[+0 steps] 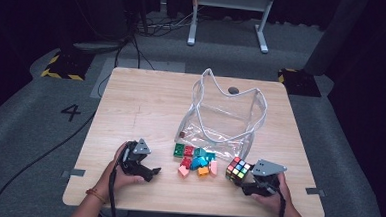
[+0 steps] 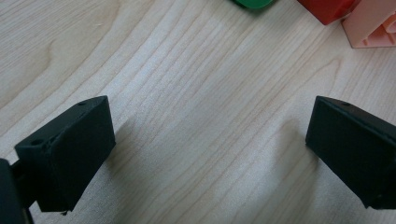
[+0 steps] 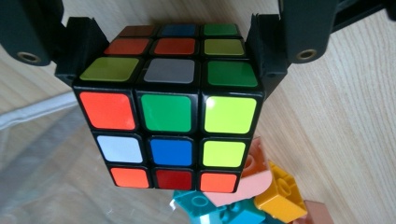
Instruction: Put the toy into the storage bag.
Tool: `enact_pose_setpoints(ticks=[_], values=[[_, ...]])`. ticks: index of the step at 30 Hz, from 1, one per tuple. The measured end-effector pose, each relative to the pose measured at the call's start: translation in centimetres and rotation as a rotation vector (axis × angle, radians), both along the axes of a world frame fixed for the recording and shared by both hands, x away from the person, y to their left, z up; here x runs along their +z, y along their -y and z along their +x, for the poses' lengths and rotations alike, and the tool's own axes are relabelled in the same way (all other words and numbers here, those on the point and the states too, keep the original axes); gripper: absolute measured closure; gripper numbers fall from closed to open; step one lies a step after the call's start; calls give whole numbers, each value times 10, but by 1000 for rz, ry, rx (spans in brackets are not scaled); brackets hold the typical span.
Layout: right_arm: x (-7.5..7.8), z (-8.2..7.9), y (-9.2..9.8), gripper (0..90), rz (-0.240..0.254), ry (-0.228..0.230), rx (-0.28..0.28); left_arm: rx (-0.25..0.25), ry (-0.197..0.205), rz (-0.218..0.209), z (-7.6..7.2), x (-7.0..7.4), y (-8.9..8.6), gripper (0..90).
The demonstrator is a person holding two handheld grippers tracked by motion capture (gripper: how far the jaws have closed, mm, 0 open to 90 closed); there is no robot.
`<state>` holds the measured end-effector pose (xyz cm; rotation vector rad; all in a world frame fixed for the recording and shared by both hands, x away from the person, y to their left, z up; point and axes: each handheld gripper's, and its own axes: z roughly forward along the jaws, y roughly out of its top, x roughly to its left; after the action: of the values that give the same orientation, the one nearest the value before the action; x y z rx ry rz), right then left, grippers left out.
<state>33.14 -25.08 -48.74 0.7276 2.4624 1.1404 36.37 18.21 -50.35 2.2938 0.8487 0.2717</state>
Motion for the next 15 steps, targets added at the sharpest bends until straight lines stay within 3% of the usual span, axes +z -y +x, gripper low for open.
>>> enact_pose_setpoints(ticks=[4, 15], values=[[4, 1, 10, 338, 36, -9, -2, -8, 1, 3, 1, 0, 0, 13], [18, 0, 33, 338, 32, 14, -38, -1, 5, 3, -1, 0, -1, 19]])
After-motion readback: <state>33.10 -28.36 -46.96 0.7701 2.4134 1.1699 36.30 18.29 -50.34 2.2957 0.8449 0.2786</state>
